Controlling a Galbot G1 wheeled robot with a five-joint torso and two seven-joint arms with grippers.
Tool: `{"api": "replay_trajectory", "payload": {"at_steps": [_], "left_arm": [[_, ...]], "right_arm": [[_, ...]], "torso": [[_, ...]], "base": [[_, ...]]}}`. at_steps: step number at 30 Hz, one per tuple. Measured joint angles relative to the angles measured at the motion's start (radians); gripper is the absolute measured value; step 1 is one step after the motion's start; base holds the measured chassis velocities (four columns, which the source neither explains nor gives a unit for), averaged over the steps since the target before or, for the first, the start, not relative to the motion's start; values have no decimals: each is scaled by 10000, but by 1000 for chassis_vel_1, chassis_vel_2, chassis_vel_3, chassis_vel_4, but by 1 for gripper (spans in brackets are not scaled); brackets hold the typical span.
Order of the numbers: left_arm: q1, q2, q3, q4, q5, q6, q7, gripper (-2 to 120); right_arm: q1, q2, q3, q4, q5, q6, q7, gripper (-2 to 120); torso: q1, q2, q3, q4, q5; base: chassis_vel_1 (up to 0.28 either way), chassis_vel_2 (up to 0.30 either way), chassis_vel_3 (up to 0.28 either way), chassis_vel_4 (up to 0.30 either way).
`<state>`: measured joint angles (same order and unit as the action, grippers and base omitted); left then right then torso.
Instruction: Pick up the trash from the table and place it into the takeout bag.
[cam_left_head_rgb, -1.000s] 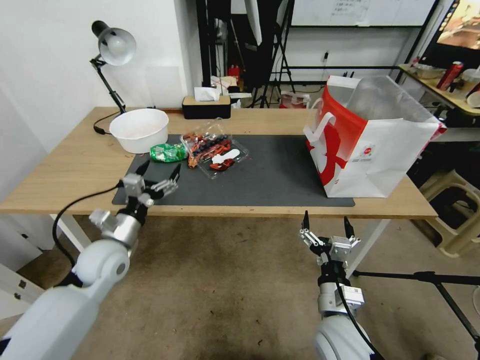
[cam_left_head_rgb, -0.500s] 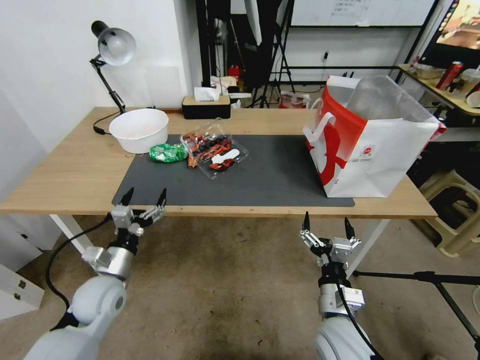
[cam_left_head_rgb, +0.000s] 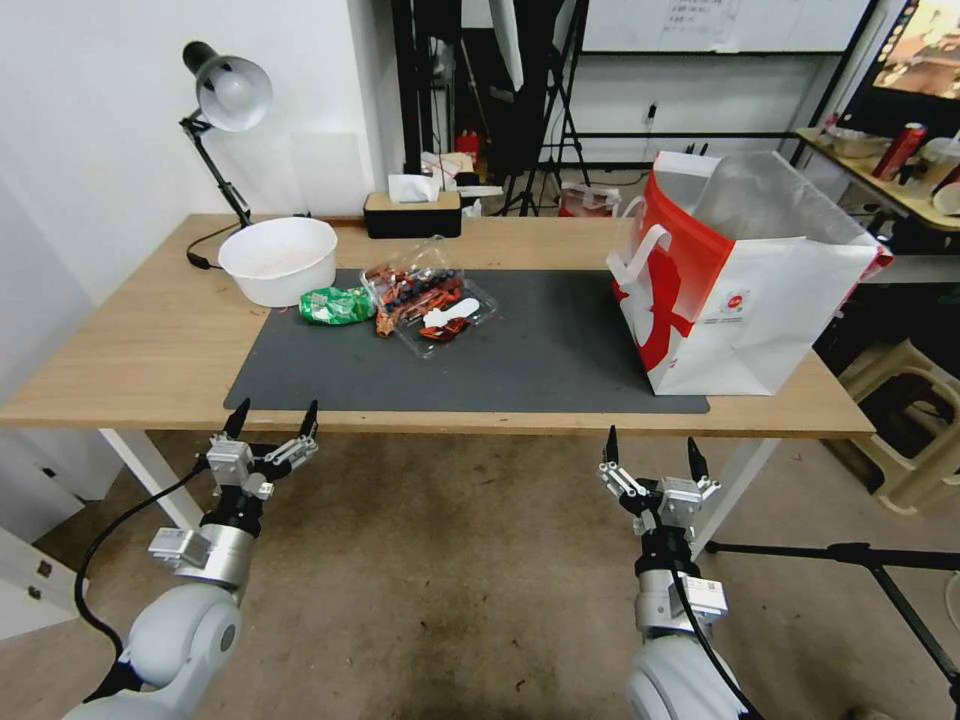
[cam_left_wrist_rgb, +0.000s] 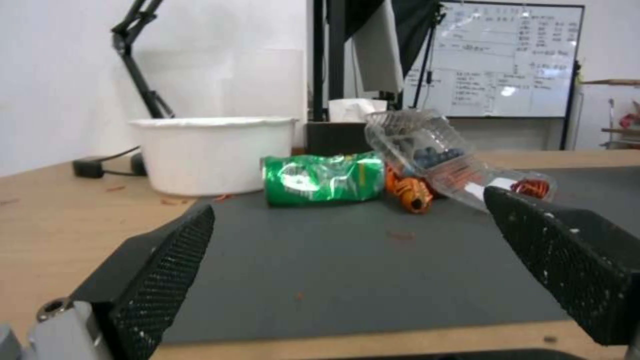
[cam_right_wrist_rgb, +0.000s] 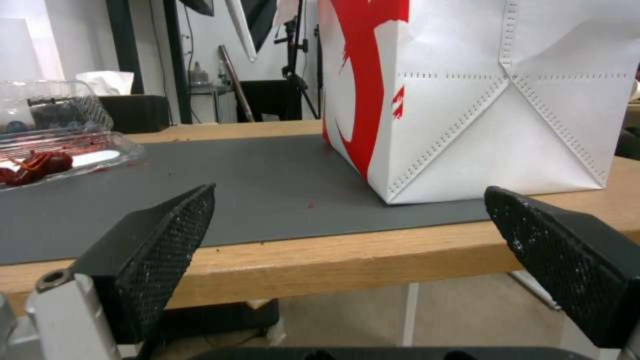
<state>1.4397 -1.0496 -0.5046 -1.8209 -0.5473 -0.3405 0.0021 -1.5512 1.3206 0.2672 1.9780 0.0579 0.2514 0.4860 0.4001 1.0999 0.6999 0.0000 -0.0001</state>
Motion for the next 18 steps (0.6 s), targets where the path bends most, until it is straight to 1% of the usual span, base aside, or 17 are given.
{"api": "replay_trajectory", "payload": {"at_steps": [2,6,8,10,11,13,14,17,18], "left_arm": [[-129,84,77,-12,3,100,-34,100],[-761,590,501,-46,-98,676,-192,100],[-830,646,546,-42,-126,734,-206,100],[-1191,898,767,21,-303,1006,-283,100],[-1191,898,767,21,-303,1006,-283,100],[-1655,1122,1036,234,-482,1215,-332,100],[-1655,1122,1036,234,-482,1215,-332,100],[-2500,1459,1433,732,-718,1444,-325,100],[-2500,1459,1433,732,-718,1444,-325,100]], "right_arm": [[-2,7,0,-6,-4,3,0,100],[-7,49,6,-18,-28,7,-2,100],[-4,50,6,-22,-28,7,-3,100],[36,41,-14,-51,-30,7,-11,100],[36,41,-14,-51,-30,7,-11,100],[63,50,-36,-71,-31,4,-17,100],[63,50,-36,-71,-31,4,-17,100],[106,102,-45,-95,-53,-14,-20,100],[106,102,-45,-95,-53,-14,-20,100]], "torso": [[0,0,0,-1,0],[0,0,0,-1,1],[0,0,0,-1,0],[0,0,1,1,0],[0,0,1,1,0],[0,0,1,0,0],[0,0,1,0,0],[0,-1,1,1,0],[0,-1,1,1,0]], "base": [[0,0,0,0],[0,0,0,0],[0,0,0,0],[0,0,0,0],[0,0,0,0],[0,0,0,0],[0,0,0,0],[0,0,0,0],[0,0,0,0]]}}
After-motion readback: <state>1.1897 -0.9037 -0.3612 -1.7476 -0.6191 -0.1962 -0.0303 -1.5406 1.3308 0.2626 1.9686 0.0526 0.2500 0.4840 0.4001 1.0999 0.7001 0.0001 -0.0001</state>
